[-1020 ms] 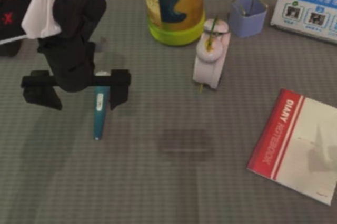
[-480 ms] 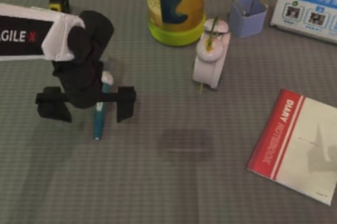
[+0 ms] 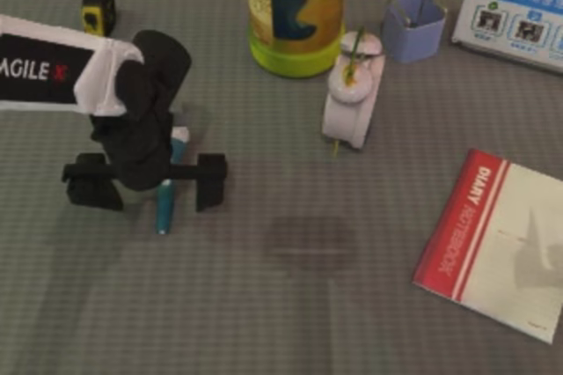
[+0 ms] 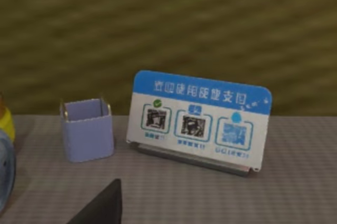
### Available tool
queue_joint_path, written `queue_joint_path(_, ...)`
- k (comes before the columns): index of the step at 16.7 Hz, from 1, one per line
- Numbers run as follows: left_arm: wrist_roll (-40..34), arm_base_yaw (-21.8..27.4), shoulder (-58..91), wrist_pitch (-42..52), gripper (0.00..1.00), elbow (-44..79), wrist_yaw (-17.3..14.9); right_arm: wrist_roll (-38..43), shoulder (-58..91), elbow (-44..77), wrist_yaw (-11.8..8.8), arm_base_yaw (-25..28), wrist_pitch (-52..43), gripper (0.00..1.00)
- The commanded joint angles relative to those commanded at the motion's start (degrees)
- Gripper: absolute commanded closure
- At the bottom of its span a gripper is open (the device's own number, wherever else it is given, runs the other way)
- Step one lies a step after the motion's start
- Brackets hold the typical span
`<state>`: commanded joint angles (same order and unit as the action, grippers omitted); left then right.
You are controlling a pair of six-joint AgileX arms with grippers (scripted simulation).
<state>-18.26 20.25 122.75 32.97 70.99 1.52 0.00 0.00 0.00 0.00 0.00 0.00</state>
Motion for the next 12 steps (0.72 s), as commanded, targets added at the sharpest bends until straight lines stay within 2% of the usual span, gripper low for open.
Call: queue_joint_path(12, 0.0, 0.0, 0.0, 0.0, 0.9, 0.0, 0.0, 0.0, 0.0, 0.0, 0.0, 0.0, 0.0, 0.0)
